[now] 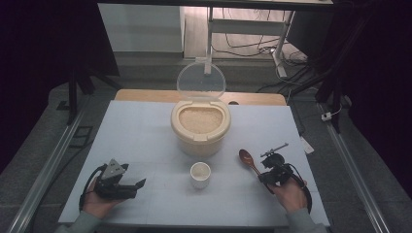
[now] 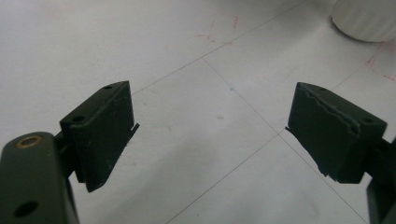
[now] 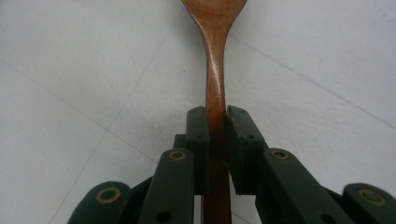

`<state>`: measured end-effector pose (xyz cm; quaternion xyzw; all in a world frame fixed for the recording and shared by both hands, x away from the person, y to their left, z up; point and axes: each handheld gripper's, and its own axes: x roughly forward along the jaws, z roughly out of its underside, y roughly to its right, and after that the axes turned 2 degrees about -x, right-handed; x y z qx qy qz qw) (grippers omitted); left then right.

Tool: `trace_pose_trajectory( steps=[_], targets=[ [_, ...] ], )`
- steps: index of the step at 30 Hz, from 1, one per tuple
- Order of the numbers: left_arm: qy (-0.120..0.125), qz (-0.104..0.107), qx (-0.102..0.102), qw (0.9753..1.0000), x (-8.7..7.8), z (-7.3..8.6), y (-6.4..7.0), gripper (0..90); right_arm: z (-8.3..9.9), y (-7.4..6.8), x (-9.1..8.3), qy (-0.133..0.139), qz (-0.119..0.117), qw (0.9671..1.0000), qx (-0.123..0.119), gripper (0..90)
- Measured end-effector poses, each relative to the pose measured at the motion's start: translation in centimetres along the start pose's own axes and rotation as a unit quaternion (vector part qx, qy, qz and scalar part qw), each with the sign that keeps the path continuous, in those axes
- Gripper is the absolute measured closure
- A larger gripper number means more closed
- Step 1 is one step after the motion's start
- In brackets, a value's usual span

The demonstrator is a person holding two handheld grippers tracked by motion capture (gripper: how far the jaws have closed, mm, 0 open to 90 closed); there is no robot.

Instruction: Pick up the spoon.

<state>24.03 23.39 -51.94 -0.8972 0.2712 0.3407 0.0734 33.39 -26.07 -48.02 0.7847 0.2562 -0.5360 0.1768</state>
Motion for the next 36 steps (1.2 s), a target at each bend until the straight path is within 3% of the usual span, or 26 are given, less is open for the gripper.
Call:
trace_pose_trajectory(
  steps=[9, 13, 21, 26, 36],
  targets=[
    [-0.002, -0.001, 0.000, 1.0000, 0.1, 0.0, -0.1, 14.6, 0.2, 0.3, -1.8, 0.042, -0.031, 0.9984, -0.021, 79.7],
    [-0.002, -0.002, 0.000, 1.0000, 0.1, 0.0, -0.1, 14.6, 0.3, 0.2, -2.9, 0.065, -0.044, 0.9963, -0.034, 79.7],
    [-0.004, -0.004, -0.001, 1.0000, 0.2, 0.0, -0.1, 14.6, 0.3, -0.1, -4.0, 0.087, -0.072, 0.9922, -0.054, 79.7],
    [-0.005, -0.004, -0.001, 1.0000, 0.3, 0.0, -0.2, 14.6, 0.0, -1.0, -4.9, 0.106, -0.095, 0.9863, -0.083, 79.7],
    [-0.006, -0.004, 0.000, 1.0000, 0.4, 0.0, -0.1, 14.6, -0.9, -2.9, -5.2, 0.117, -0.126, 0.9768, -0.127, 79.7]
  ],
)
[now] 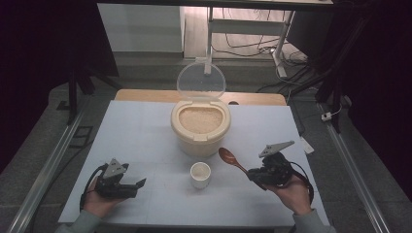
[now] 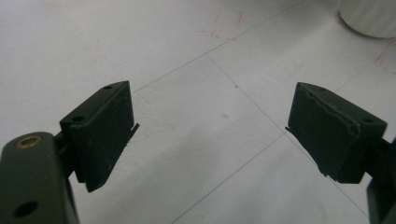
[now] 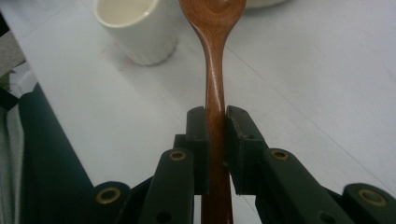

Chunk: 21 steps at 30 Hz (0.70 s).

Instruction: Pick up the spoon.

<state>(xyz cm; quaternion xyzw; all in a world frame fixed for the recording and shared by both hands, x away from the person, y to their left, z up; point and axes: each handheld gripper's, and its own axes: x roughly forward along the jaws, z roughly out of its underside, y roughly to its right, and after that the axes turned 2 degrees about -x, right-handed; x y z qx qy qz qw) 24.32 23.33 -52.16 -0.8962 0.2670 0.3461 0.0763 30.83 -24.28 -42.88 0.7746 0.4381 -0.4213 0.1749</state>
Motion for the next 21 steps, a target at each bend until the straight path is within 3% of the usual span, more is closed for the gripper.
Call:
trace_pose_trajectory(
  steps=[11, 21],
  targets=[
    [0.003, -0.002, 0.000, 1.0000, 0.0, -0.1, 0.1, 14.7, -1.6, -1.3, 0.4, 0.016, -0.035, 0.9986, -0.036, 79.7],
    [0.003, 0.002, 0.002, 1.0000, 0.0, -0.3, 0.2, 14.7, -3.5, -2.5, 1.3, 0.015, -0.043, 0.9967, -0.067, 79.7]
  ],
)
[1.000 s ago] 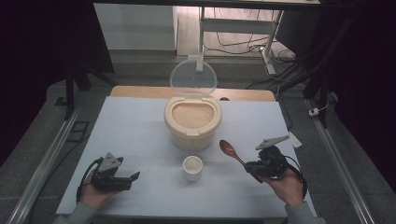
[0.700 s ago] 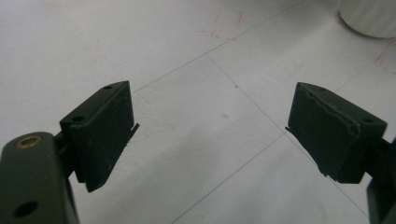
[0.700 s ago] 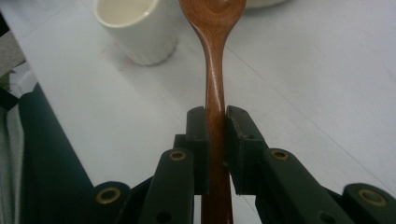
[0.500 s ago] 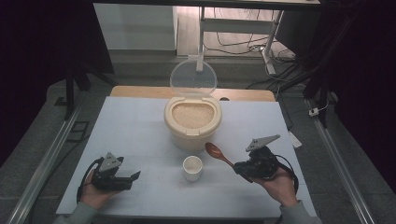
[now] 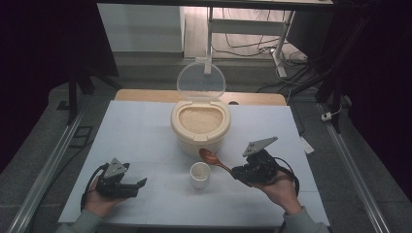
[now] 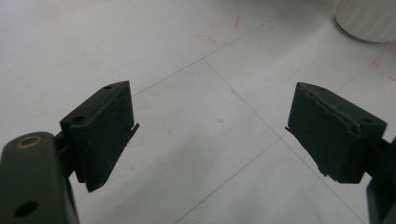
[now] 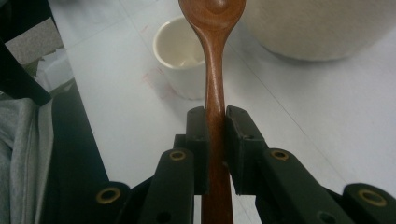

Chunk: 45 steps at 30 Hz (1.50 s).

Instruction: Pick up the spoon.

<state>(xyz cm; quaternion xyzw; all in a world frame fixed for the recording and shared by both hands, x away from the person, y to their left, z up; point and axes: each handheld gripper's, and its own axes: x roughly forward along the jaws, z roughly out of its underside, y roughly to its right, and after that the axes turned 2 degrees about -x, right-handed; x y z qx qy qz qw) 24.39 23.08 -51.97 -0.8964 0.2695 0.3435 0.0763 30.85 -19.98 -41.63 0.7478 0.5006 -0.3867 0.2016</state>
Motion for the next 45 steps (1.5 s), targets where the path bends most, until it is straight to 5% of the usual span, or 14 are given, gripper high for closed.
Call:
trace_pose_trajectory(
  steps=[12, 23, 36, 45],
  targets=[
    [0.013, 0.017, 0.000, 0.9998, -0.6, -0.6, 0.1, 15.8, -2.3, -1.0, 2.0, -0.013, -0.019, 0.9988, -0.043, 79.7],
    [0.024, 0.052, 0.037, 0.9977, -1.5, -3.2, 2.1, 16.3, -3.1, -1.3, 3.4, -0.027, -0.023, 0.9971, -0.067, 79.7],
    [0.022, 0.113, 0.137, 0.9839, -1.9, -9.1, 6.6, 18.3, -3.9, -2.4, 4.3, -0.032, -0.040, 0.9940, -0.097, 79.7],
    [-0.015, 0.139, 0.189, 0.9720, 0.0, -11.8, 8.7, 21.1, -4.3, -2.9, 5.0, -0.038, -0.045, 0.9917, -0.114, 79.6]
  ],
)
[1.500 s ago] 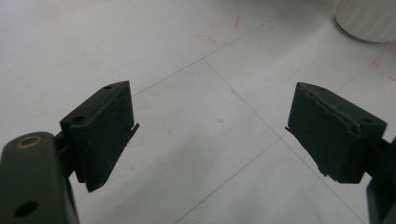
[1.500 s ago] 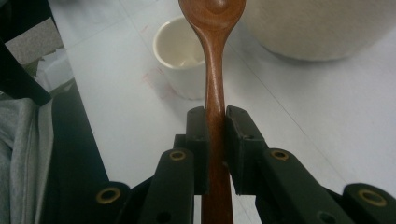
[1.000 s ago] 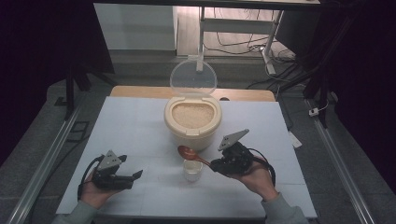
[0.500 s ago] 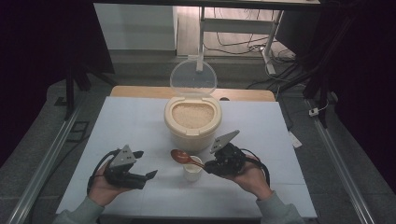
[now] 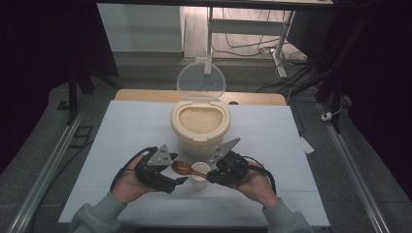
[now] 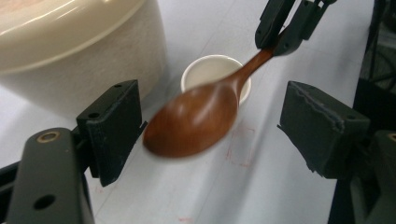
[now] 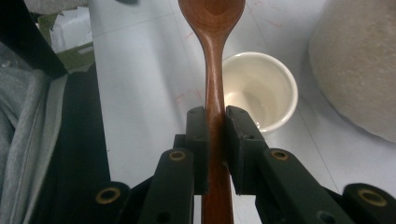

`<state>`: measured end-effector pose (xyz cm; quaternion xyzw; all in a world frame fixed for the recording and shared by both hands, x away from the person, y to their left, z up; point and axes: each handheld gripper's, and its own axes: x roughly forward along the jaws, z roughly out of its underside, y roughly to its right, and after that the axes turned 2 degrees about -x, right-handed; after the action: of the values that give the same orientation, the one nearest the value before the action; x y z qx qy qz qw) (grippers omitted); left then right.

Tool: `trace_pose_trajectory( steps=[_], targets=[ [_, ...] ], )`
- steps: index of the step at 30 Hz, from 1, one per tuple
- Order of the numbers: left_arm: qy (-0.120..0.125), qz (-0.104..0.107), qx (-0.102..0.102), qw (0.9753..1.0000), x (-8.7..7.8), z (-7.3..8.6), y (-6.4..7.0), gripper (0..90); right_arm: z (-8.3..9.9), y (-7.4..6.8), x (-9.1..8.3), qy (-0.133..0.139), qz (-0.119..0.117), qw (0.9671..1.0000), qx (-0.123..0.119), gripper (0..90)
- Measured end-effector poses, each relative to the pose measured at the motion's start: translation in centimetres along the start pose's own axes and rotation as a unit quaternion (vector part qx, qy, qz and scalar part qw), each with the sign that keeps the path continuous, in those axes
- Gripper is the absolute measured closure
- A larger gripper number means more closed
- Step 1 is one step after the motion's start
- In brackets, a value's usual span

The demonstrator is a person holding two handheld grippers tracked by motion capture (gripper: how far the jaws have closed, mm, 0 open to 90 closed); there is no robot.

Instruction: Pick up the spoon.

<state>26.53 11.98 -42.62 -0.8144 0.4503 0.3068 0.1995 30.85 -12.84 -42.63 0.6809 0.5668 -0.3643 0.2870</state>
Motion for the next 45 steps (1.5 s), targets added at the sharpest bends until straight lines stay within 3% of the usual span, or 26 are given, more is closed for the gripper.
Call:
trace_pose_trajectory(
  steps=[8, 14, 16, 23, 27, 30, 32, 35, 39, 41, 45],
  targets=[
    [-0.032, 0.024, 0.043, 0.9983, 1.7, -1.9, 0.9, 27.1, -0.4, -0.4, 0.5, -0.010, -0.006, 0.9999, -0.012, 79.7],
    [-0.082, 0.061, 0.070, 0.9922, 3.0, -2.5, 1.5, 36.2, -0.8, -0.9, 0.6, -0.011, -0.009, 0.9995, -0.027, 79.6],
    [-0.098, 0.066, 0.075, 0.9902, 3.4, -2.5, 1.6, 39.4, -0.9, -1.0, 0.6, -0.008, -0.009, 0.9992, -0.038, 79.7],
    [-0.123, 0.077, 0.077, 0.9864, 4.1, -2.4, 1.5, 51.3, -1.3, -1.7, 0.7, -0.010, -0.008, 0.9973, -0.073, 79.6],
    [-0.125, 0.079, 0.076, 0.9861, 4.2, -2.2, 1.4, 62.7, -1.4, -2.0, 0.7, -0.009, -0.008, 0.9961, -0.087, 79.6],
    [-0.127, 0.089, 0.085, 0.9842, 4.2, -2.1, 1.6, 69.9, -1.4, -2.3, 0.7, -0.001, -0.006, 0.9945, -0.104, 79.5],
    [-0.131, 0.101, 0.096, 0.9816, 4.2, -2.0, 1.7, 73.3, -1.4, -2.5, 0.8, 0.001, -0.005, 0.9931, -0.117, 79.2],
    [-0.128, 0.109, 0.097, 0.9810, 4.2, -2.0, 1.8, 78.3, -1.4, -2.6, 0.8, 0.003, 0.005, 0.9916, -0.129, 78.8],
    [-0.128, 0.097, 0.097, 0.9822, 4.1, -1.9, 1.8, 78.8, -1.4, -2.6, 0.8, 0.008, 0.011, 0.9919, -0.126, 77.8],
    [-0.129, 0.088, 0.100, 0.9827, 4.0, -1.9, 1.7, 78.9, -1.3, -2.4, 0.4, 0.033, 0.023, 0.9930, -0.111, 76.5],
    [-0.107, 0.059, 0.086, 0.9888, 3.6, -1.8, 1.3, 78.9, -0.9, -1.7, -0.8, 0.083, 0.051, 0.9934, -0.060, 64.9]
  ],
)
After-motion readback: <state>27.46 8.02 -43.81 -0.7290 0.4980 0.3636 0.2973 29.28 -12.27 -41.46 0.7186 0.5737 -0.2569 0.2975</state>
